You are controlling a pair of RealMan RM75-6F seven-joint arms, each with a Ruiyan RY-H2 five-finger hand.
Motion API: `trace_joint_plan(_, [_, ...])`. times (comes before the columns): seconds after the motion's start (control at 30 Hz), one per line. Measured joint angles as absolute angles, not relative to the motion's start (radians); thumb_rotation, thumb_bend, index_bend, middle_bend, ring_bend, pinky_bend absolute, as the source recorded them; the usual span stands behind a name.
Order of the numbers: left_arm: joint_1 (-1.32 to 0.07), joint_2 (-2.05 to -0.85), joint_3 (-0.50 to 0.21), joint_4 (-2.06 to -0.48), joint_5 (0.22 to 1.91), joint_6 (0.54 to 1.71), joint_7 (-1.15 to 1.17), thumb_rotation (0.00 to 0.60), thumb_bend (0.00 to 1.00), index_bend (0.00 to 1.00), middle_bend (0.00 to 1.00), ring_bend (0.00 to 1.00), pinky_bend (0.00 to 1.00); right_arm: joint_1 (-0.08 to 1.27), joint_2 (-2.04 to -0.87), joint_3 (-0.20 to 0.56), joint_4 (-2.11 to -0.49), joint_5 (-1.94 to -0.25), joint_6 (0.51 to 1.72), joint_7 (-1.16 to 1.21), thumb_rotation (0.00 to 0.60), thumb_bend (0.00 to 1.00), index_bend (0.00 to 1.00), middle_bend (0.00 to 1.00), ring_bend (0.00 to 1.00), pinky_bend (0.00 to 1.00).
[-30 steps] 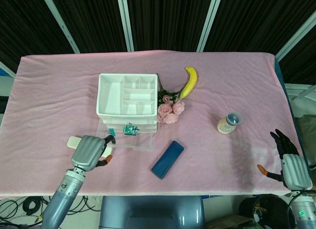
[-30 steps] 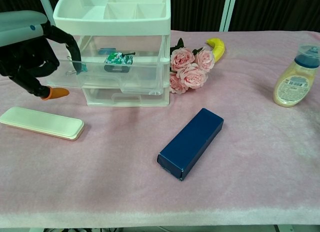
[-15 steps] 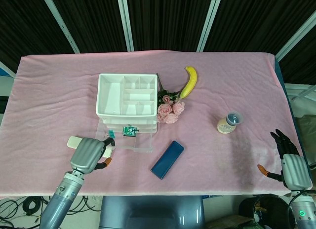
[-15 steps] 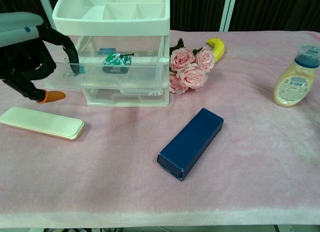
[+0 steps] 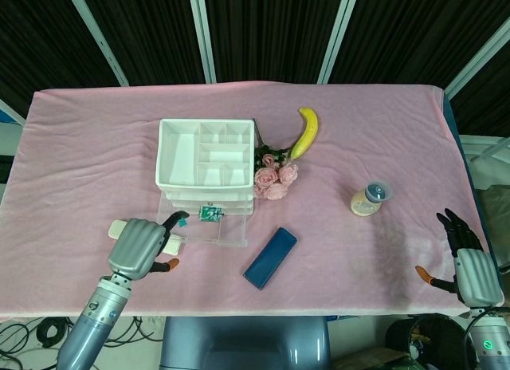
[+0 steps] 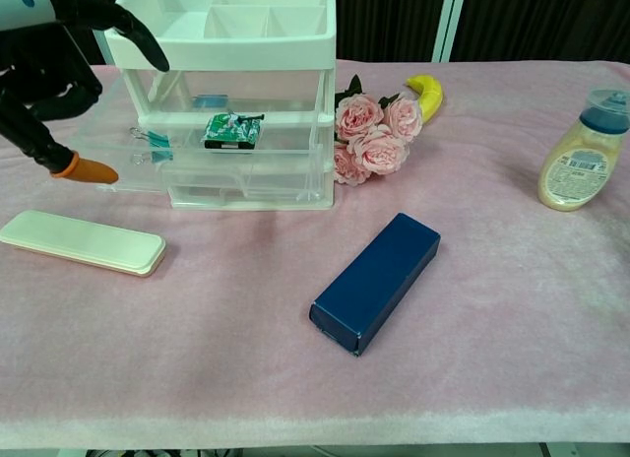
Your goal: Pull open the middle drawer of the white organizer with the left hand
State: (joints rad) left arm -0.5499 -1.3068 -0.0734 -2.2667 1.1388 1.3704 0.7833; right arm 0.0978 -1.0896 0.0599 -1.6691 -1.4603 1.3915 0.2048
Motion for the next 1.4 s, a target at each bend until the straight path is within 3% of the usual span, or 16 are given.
trace_joint_plan(0.27, [-0.613,-1.294,-0.158,-2.266,1.090,1.366,0.874,0.600,0.10,0.34,0.99,0.99,1.00,0.098,-1.090,0.060,-1.669,-1.460,1.390,0.205,0.600,0.08,0.00,0.00,0.00,0.12])
trace_joint_plan(0.57, [-0.759,-1.317,-0.257,-2.196,0.886,1.336,1.039,0.600,0.10,0.42,1.00,1.00,1.00,0.099,-1.088,0.060,-1.668,-1.459,1.388,0.214,0.600,0.08,0.00,0.00,0.00,0.12])
trace_joint_plan(0.97, [-0.867,-1.418,-0.247,-2.061,0.729,1.330,1.124,0.600,0.11,0.43,1.00,1.00,1.00,0.100,-1.086,0.063,-1.668,-1.453,1.384,0.225,0.600,0.08,0.00,0.00,0.00,0.12])
trace_joint_plan(1.4, [-0.913,-1.471,-0.213,-2.022,0.702,1.352,1.120,0.600,0.14,0.40,1.00,1.00,1.00,0.100,-1.084,0.063,-1.670,-1.451,1.380,0.232,0.600,0.08,0.00,0.00,0.00,0.12])
